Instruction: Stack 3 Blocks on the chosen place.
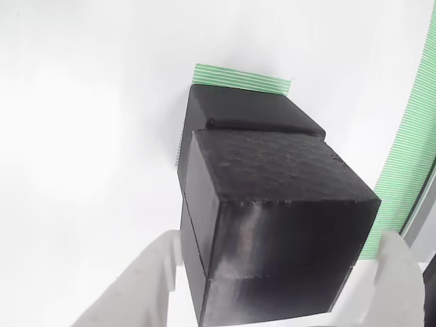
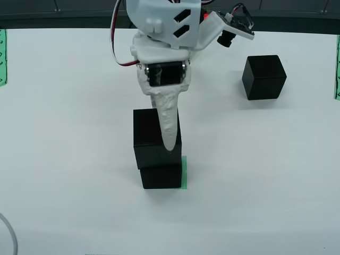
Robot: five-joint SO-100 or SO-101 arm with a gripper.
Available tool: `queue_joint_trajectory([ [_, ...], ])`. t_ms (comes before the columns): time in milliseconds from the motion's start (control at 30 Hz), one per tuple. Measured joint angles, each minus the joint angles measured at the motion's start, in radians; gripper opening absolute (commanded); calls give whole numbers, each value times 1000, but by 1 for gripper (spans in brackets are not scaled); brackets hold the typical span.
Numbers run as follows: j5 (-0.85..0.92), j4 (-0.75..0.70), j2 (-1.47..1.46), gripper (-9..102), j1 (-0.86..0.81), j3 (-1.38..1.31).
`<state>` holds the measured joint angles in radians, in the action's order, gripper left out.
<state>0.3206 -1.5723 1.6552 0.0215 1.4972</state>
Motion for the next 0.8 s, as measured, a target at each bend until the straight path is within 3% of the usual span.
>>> queue_joint_trajectory([
  [233,169,26,236,35,87,147],
  [500,474,12,512,35,457,511],
  [667,499,11,558,36,673,586],
  [800,509,26,558,39,744,624],
])
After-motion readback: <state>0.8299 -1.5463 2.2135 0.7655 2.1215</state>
